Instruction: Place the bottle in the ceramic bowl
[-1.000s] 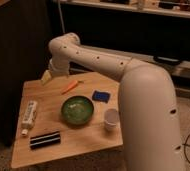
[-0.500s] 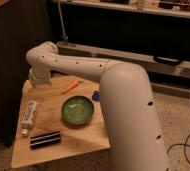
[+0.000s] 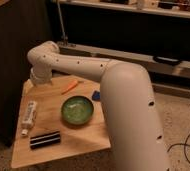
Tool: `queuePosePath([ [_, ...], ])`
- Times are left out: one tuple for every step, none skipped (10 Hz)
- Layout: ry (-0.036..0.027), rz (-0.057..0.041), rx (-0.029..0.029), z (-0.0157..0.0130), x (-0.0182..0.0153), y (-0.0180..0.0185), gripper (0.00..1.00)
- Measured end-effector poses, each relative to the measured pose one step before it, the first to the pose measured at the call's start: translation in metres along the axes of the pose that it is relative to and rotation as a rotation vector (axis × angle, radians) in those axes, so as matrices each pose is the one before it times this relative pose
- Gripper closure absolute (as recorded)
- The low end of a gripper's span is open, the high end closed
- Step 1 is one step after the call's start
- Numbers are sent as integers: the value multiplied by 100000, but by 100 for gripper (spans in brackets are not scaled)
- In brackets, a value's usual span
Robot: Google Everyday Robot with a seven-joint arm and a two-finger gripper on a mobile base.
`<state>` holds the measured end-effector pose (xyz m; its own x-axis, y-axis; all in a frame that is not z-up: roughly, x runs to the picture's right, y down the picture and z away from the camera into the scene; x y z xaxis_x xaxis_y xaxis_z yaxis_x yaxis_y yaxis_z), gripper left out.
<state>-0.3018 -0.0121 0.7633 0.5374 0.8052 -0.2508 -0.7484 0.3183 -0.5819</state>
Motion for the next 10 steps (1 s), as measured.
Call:
queuePosePath([
  [1213,836,670,433,-132,864,20],
  [1853,1584,641,745,-67,1574,20],
  [1316,1177,153,576,72,1943,20],
  [1330,1927,-57,465,290,1342,20],
  [920,1293,683,347,82,555,20],
  [1890,1773,1045,911,75,307,20],
  [1280,1038,564,828,-8,-99,20],
  [1297,1075,517,1064,0,-303,20],
  [1776,1445,485,1644,-139,-502,20],
  [1552,376,163,1295,-301,-376,20],
])
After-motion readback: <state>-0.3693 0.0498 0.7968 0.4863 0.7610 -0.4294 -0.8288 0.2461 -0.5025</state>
